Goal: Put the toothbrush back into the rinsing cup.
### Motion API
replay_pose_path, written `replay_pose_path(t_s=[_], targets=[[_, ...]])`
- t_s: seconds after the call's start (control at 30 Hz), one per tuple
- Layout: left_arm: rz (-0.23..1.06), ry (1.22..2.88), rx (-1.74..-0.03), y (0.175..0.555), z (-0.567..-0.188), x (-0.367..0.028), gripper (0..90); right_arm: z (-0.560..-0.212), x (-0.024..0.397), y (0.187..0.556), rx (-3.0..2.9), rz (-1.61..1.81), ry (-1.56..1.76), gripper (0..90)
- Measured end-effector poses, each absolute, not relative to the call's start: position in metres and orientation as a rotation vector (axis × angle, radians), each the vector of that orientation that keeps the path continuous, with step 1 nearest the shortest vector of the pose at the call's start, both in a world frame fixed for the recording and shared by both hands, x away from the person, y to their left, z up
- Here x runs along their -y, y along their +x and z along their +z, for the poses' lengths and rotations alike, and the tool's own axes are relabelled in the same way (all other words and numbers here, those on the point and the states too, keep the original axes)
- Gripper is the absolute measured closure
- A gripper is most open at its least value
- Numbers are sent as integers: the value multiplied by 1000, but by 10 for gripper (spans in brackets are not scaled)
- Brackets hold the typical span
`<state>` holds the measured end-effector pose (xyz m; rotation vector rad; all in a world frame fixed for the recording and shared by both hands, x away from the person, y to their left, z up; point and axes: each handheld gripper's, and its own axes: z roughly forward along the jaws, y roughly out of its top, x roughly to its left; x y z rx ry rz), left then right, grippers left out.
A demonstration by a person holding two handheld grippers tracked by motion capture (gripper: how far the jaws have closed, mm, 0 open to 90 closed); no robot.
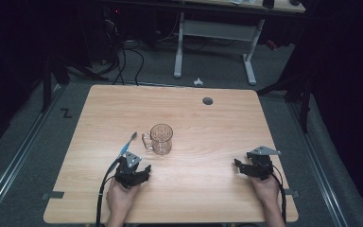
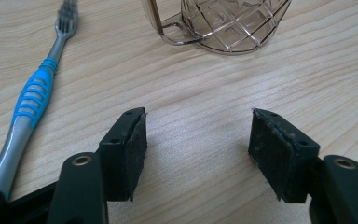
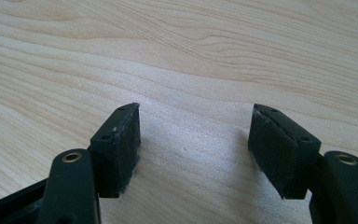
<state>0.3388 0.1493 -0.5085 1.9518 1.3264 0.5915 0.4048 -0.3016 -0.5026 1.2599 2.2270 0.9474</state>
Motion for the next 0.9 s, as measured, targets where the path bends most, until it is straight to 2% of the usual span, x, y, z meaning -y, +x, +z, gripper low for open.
replay_pose_path(t_s=[0.57,0.9], targets=[[588,1954,-1324,339,-509,-149,359,-503,302,405,-2226,948,1259,346],[580,1959,-1320,339,-509,-149,320,-503,302,405,-2225,949,1261,346]])
